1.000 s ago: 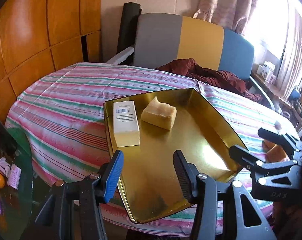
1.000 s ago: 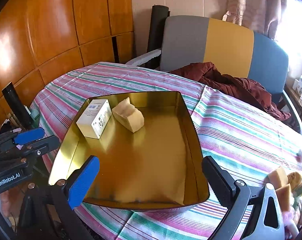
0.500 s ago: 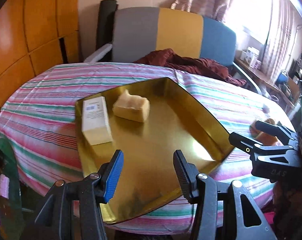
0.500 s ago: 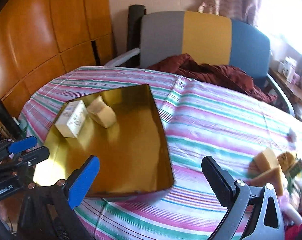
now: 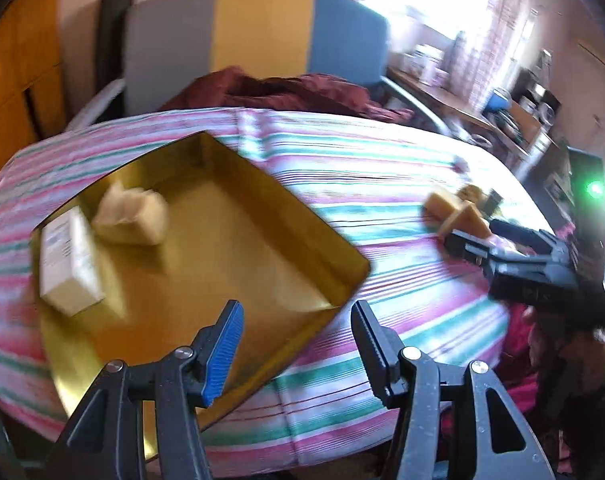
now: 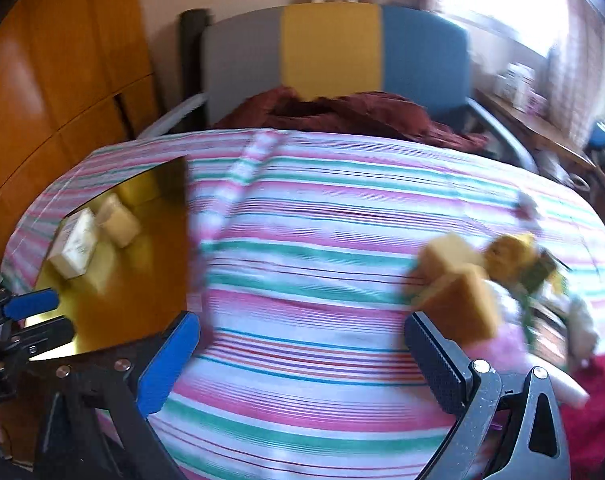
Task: Organize objects
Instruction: 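Grasp a yellow sponge with the left tool while the right tool grasps the pink hair curler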
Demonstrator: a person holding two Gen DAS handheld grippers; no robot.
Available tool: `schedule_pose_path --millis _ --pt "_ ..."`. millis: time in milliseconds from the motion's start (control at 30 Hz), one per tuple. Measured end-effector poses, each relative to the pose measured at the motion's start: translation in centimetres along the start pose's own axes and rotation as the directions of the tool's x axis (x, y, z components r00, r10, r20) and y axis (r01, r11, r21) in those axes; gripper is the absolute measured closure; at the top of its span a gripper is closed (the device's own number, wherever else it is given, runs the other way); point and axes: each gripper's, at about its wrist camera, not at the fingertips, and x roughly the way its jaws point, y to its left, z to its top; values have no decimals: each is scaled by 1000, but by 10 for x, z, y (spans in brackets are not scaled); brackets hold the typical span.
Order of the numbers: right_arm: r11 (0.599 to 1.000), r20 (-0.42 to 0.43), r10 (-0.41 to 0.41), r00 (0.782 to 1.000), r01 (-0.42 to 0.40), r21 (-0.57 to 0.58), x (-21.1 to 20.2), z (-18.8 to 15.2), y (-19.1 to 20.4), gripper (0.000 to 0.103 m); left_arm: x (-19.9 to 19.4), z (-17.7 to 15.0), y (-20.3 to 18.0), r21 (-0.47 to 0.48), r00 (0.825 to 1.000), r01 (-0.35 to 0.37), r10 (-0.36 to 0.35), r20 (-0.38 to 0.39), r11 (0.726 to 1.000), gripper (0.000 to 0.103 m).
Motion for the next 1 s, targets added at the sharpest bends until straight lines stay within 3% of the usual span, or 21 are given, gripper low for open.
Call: schedule_pose_path --millis 233,433,500,633,1000 --pt "960 14 -171 985 163 228 -26 8 -110 0 29 24 -62 154 987 156 -150 -50 976 47" --pt "903 12 -262 965 241 355 -35 13 -179 0 65 35 -118 303 976 211 -183 -116 930 36" --pt "887 14 -263 965 236 397 -32 10 -194 0 75 39 -132 323 971 231 -197 -135 918 35" --pt "858 -6 -205 979 183 481 -24 2 -212 0 92 52 -163 367 958 285 -252 -136 885 19" --pt "854 -5 -163 987 144 501 -19 1 -218 0 149 77 -210 352 930 357 -295 -219 865 19"
